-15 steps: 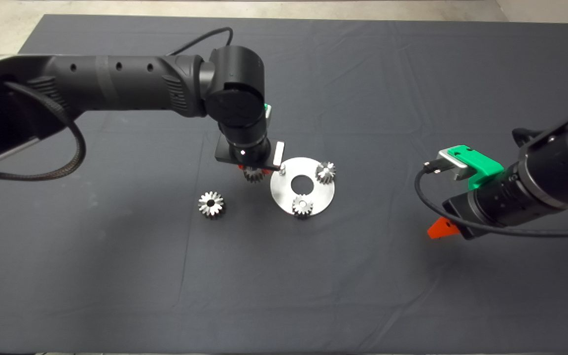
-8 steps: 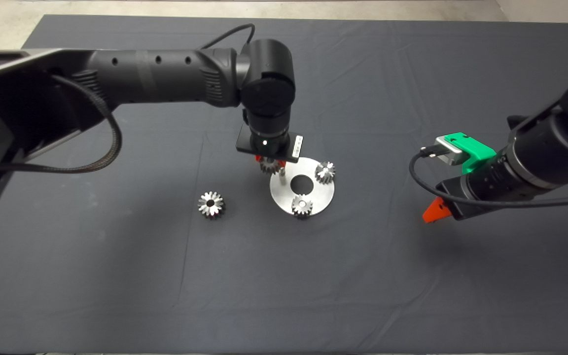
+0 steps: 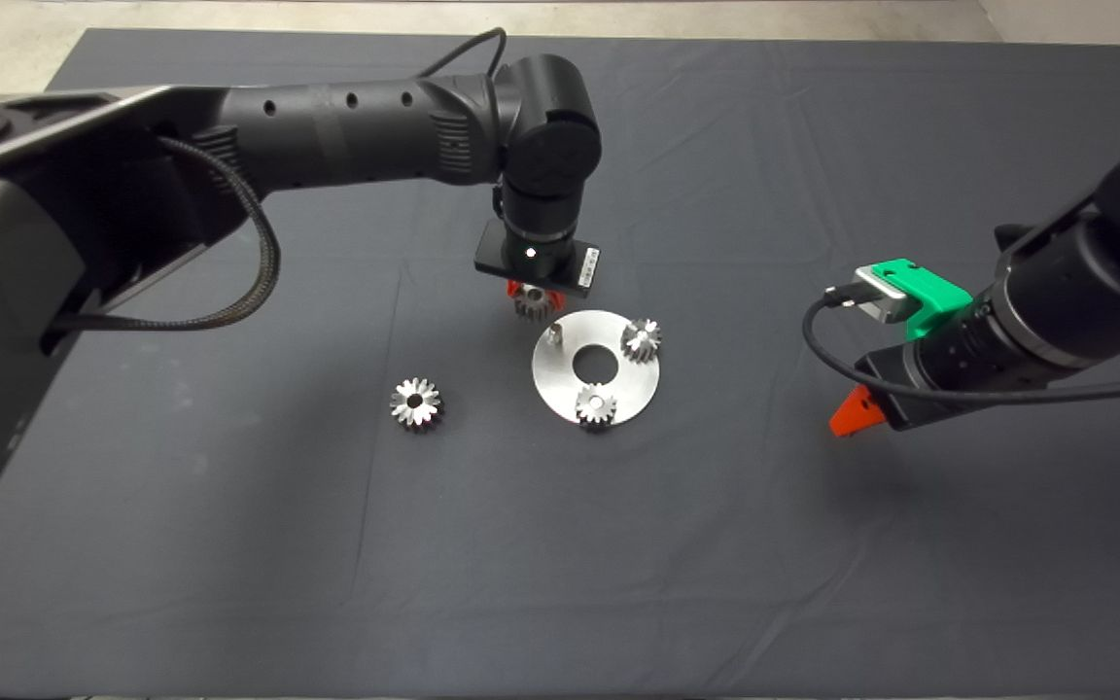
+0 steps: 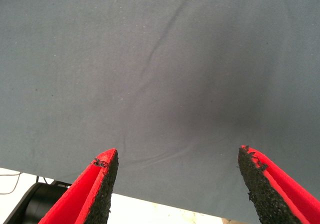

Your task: Remove an incorrectly installed larger gear and replace it with the correct smaller gear

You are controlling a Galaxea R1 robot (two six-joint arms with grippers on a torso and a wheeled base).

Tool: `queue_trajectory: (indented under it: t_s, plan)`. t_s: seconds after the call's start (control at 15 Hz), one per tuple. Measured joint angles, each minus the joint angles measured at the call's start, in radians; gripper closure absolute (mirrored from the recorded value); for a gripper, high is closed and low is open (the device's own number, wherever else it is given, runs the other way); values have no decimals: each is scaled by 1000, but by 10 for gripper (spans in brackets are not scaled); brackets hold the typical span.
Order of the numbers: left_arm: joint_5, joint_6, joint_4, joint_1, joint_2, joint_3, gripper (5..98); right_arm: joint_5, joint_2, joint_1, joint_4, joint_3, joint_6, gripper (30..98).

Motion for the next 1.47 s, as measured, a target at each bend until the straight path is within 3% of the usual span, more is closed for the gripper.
queue_trajectory:
  t_s: [0.53, 1.2, 1.47]
  plan:
    - [0, -9, -30, 0, 5, 21, 795, 0, -1, 0, 0, 0, 0, 649]
    - [1, -66, -28, 1, 5, 49, 795, 0, -1, 31, 0, 0, 0, 649]
    - [1, -113, -6, 1, 5, 81, 795, 0, -1, 30, 0, 1, 0, 649]
